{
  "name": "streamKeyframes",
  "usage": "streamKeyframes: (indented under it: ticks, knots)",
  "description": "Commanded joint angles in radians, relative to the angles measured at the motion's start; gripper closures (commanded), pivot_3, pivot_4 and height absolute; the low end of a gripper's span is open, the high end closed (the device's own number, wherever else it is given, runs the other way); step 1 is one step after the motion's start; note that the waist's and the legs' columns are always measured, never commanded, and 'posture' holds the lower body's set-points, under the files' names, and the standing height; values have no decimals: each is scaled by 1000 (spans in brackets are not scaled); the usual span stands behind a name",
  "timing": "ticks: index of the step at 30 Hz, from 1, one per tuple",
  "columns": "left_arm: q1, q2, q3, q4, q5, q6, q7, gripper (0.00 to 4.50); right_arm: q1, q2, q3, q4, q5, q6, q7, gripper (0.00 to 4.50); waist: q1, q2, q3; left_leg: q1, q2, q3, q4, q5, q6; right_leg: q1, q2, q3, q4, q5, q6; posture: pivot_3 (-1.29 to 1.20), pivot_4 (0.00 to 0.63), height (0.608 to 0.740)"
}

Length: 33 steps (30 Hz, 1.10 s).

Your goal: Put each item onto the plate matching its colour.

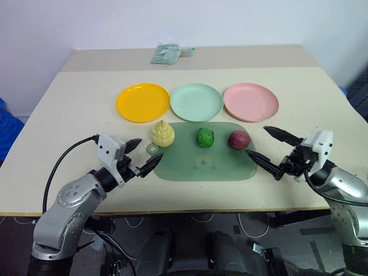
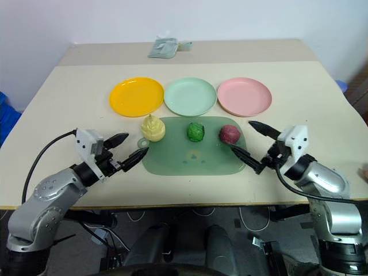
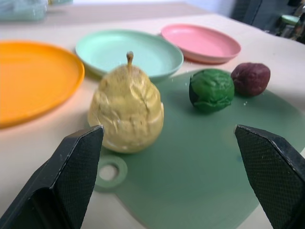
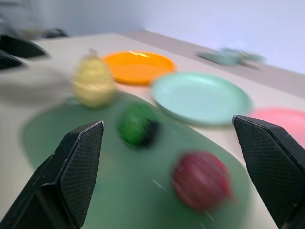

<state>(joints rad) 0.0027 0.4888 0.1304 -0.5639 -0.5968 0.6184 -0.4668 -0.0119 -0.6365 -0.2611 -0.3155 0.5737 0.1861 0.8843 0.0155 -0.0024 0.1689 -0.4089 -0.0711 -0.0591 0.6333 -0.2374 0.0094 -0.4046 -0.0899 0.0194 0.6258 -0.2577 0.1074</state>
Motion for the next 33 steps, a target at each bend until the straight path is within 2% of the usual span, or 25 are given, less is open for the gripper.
streamKeyframes:
  ticks: [1,9,18,27,33]
  knots:
    - [-59,-5,-6,-28,-10,57,54,0,-52,-14,30,-40,50,19,57,79,-1,-2,1,0,0,0,1,0,0,0,0,0,0,0,0,0,150,740]
    - [-175,-47,-52,52,50,98,141,0,-79,-17,61,0,39,0,144,79,-1,-2,1,0,0,0,0,0,0,0,0,0,1,1,1,0,150,740]
    - [-328,-143,-121,186,144,130,238,0,-65,-4,52,13,28,-37,153,79,-1,-3,2,0,-1,0,1,1,-1,0,1,0,2,2,3,0,150,740]
    - [-466,-183,-169,344,217,141,229,0,-45,-3,49,-18,21,-46,121,79,-1,-4,2,0,-1,0,1,1,-1,0,2,-1,3,2,4,0,150,740]
    - [-485,-219,-207,416,260,140,223,0,-40,-5,47,-33,24,-43,101,79,-1,-4,2,0,-1,0,1,1,-2,-1,2,-1,4,2,4,0,150,740]
